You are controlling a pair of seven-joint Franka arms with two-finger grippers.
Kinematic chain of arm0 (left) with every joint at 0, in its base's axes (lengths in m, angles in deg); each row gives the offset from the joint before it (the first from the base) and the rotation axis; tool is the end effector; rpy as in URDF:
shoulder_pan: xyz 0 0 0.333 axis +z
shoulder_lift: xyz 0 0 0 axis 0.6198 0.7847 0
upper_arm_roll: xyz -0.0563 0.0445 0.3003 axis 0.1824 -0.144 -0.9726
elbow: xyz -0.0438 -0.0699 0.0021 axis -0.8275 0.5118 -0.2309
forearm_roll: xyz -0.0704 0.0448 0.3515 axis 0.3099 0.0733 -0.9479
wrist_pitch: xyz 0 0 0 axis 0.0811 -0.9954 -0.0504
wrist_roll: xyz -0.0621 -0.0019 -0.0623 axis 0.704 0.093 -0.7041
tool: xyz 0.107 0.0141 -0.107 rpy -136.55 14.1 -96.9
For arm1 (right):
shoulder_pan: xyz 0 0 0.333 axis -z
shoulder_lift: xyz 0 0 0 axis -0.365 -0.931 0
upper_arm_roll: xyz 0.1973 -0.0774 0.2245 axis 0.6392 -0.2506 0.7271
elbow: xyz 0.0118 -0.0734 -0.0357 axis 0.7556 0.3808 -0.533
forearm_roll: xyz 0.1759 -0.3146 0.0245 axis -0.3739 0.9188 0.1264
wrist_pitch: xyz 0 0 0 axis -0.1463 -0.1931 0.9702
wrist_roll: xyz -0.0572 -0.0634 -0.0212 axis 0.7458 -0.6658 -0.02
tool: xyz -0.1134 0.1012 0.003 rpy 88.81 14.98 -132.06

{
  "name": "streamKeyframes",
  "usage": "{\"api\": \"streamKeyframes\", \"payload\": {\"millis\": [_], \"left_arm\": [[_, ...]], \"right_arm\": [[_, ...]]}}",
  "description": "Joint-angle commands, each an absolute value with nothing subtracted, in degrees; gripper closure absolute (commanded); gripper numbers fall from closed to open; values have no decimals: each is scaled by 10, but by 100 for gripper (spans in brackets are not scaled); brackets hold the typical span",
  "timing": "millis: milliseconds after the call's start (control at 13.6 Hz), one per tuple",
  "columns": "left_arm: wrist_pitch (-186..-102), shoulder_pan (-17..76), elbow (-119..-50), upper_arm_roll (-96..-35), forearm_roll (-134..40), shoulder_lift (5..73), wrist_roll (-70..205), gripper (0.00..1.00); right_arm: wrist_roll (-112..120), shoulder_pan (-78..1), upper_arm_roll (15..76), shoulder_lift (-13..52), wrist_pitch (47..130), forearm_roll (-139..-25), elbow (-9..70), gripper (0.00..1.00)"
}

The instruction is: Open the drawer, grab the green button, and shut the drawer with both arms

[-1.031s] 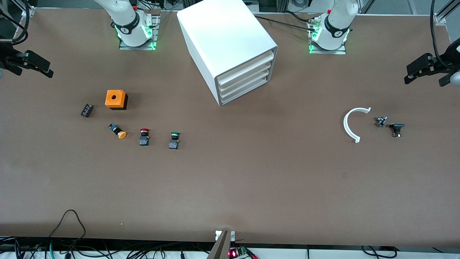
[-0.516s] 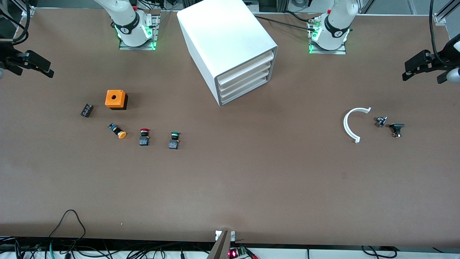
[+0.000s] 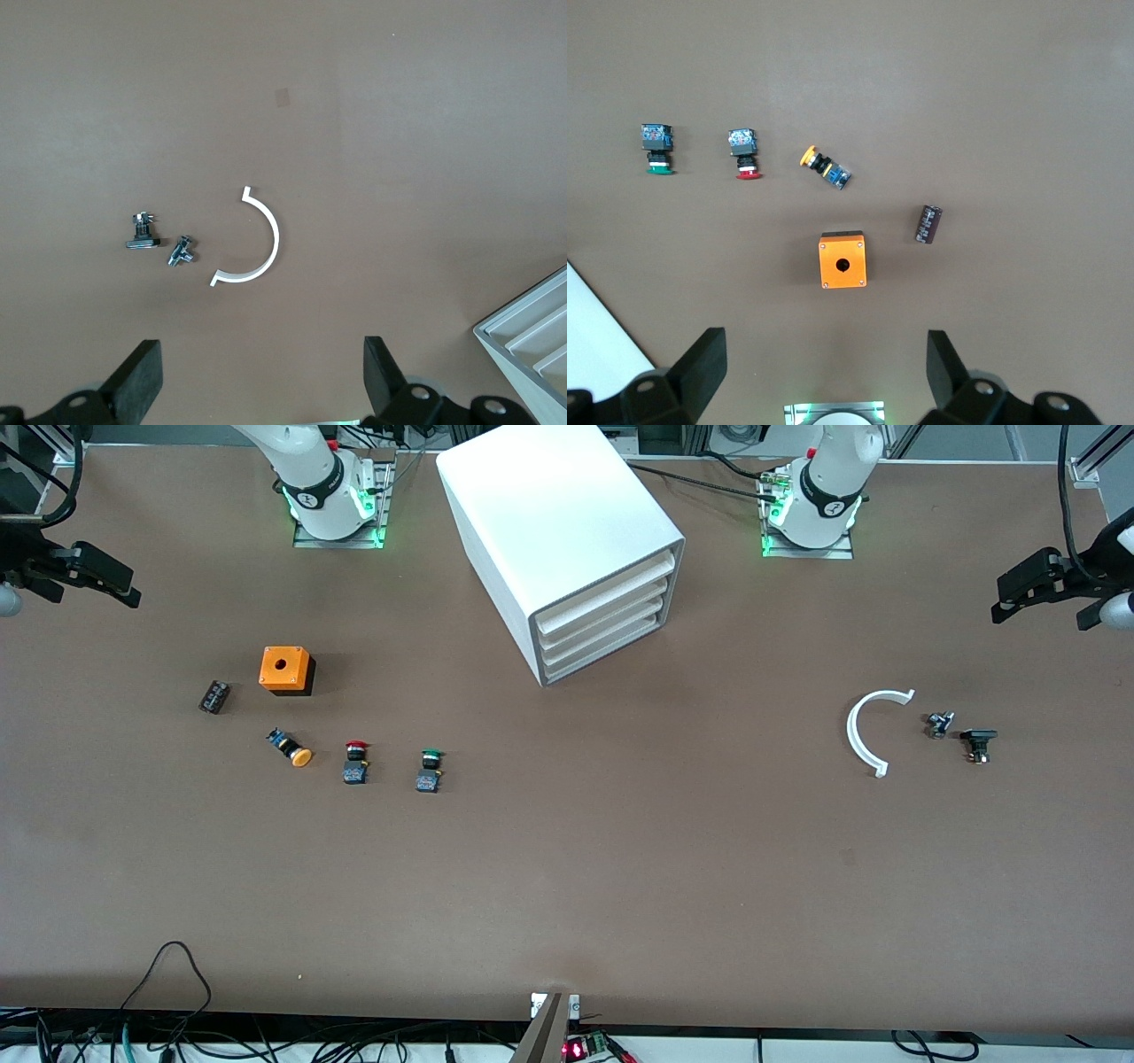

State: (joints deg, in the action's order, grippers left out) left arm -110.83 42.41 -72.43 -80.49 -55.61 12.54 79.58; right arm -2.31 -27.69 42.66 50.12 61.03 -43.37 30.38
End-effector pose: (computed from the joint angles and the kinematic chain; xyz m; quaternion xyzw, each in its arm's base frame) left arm 0.5053 0.0085 0.5943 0.9990 -0.0401 -0.0180 0.0005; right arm 0.4770 -0.0257 0.5648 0.9990 -0.0279 -0.0329 0.0098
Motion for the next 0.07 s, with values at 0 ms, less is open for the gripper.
{"api": "streamKeyframes", "payload": {"millis": [0], "left_arm": [[-1095, 422, -710, -806, -569, 131, 809, 0]], "right_arm": [[-30, -278, 428, 515, 608, -430, 312, 0]]}}
